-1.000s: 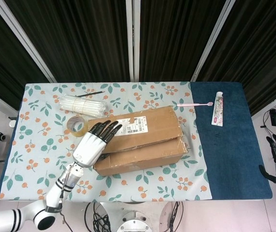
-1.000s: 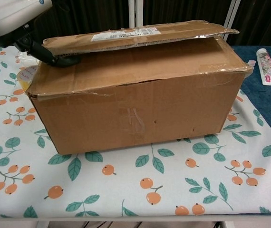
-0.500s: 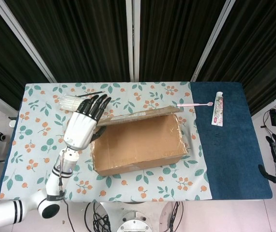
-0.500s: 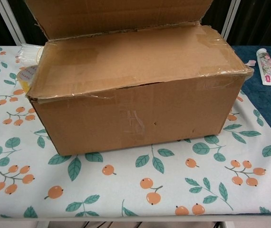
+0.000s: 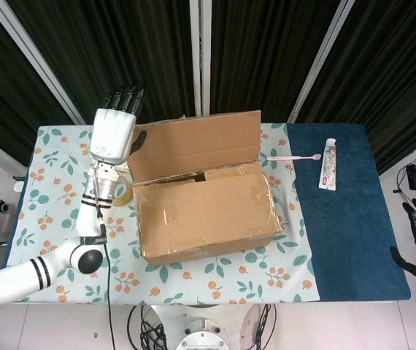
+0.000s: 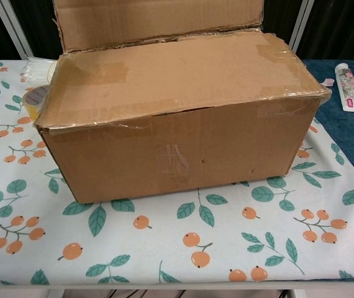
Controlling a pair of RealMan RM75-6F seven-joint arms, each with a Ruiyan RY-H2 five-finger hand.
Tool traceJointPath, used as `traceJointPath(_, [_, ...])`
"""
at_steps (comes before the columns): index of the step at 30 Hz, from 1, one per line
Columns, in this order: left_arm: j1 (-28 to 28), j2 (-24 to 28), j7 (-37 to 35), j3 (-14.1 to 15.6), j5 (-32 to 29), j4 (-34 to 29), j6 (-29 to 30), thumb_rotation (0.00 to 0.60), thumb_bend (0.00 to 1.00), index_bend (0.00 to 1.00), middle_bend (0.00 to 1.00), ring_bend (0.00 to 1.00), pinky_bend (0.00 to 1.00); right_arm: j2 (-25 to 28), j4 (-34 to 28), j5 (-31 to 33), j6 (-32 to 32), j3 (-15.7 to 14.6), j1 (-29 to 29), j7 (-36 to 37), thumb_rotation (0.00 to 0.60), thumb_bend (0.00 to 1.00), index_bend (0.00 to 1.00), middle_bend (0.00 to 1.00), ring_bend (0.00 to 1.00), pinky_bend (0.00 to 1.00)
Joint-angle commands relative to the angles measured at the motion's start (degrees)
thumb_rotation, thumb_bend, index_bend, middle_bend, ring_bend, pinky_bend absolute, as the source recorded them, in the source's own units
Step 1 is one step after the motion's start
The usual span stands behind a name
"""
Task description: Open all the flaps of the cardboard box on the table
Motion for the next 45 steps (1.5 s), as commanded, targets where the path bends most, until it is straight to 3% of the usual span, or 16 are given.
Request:
traceJointPath(1, [1.2, 1.8, -1.9, 1.1, -1.0, -4.9, 0.6, 0.6, 0.25, 0.05, 0.11, 0.13, 0.25, 0.0, 0.2, -0.3, 0.2, 0.1, 0.1, 0.4, 0.6, 0.18, 0.0, 0.0, 0.0, 0.0])
traceJointPath(4, [3.8, 5.3, -3.5, 2.3, -2.3, -10.4, 0.6, 0.589, 0.13, 0.06, 0.12, 0.13, 0.25, 0.2, 0.3, -1.1, 0.6, 0.2, 0.2, 1.0, 0.6, 0.19, 0.0, 0.0, 0.0, 0.0])
traceJointPath(5, [5.0, 7.0, -4.2, 2.8, -2.9, -12.7, 0.9, 0.56, 0.1, 0.06, 0.13, 0.13, 0.25, 0.3, 0.2, -1.5, 0.8, 0.2, 0.4, 1.0, 0.6, 0.18, 0.0, 0.0, 0.0, 0.0])
traceJointPath(8, [8.9, 11.8, -7.2, 5.0, -3.2, -17.9, 0.9, 0.401, 0.03, 0.09, 0.17, 0.13, 0.25, 1.0, -0.3, -2.8, 1.1, 0.4, 0.9, 1.0, 0.6, 0.19, 0.0, 0.0, 0.0, 0.0])
traceJointPath(9, [10.4, 13.5, -8.3, 6.0, -3.0, -19.2, 0.7, 0.392, 0.02, 0.09, 0.17, 0.13, 0.25, 1.4, -0.7, -3.3, 1.0, 0.5, 1.3, 1.1, 0.6, 0.21, 0.0, 0.0, 0.0, 0.0])
traceJointPath(15, [20.6, 21.5, -16.3, 15.4, 2.5, -21.8, 2.3, 0.317, 0.0, 0.13, 0.17, 0.13, 0.25, 5.7, -5.9, -7.8, -3.0, 1.4, 6.2, 1.1, 0.6, 0.5, 0.0, 0.0, 0.0, 0.0])
traceJointPath(19, [27.0, 22.8, -22.6, 21.9, 9.9, -17.2, 6.2, 0.251, 0.06, 0.09, 0.16, 0.13, 0.25, 8.7, -11.5, -9.5, -8.5, 3.6, 11.8, -2.4, 0.6, 0.69, 0.0, 0.01, 0.0, 0.0])
traceJointPath(22, [31.6, 22.0, -27.7, 25.9, 14.3, -12.8, 10.3, 0.247, 0.1, 0.08, 0.16, 0.13, 0.25, 10.2, -16.4, -9.0, -14.8, 6.0, 17.2, -7.2, 0.6, 0.81, 0.0, 0.04, 0.0, 0.0])
traceJointPath(26, [36.4, 21.4, -34.7, 29.5, 18.1, -9.0, 14.6, 0.25, 0.12, 0.08, 0.15, 0.13, 0.25, 10.6, -22.1, -1.9, -27.0, 10.3, 26.4, -12.6, 0.6, 0.91, 0.0, 0.06, 0.0, 0.0])
traceJointPath(32, [41.5, 21.1, -36.8, 33.1, 22.4, -6.7, 19.8, 0.249, 0.14, 0.08, 0.15, 0.13, 0.25, 9.5, -24.2, 17.7, -46.4, 15.3, 41.5, -15.1, 0.6, 0.95, 0.0, 0.06, 0.0, 0.0])
traceJointPath(38, [43.7, 21.1, -38.6, 33.8, 23.7, -6.3, 21.9, 0.246, 0.14, 0.08, 0.15, 0.13, 0.25, 5.5, -22.7, 30.7, -50.6, 13.1, 53.7, -26.7, 0.6, 0.96, 0.0, 0.06, 0.0, 0.0])
traceJointPath(45, [44.4, 21.3, -39.6, 34.1, 24.6, -6.1, 21.4, 0.25, 0.14, 0.08, 0.15, 0.13, 0.25, 0.2, -20.9, 46.0, -50.3, 9.1, 64.9, -32.7, 0.6, 0.96, 0.0, 0.08, 0.0, 0.0])
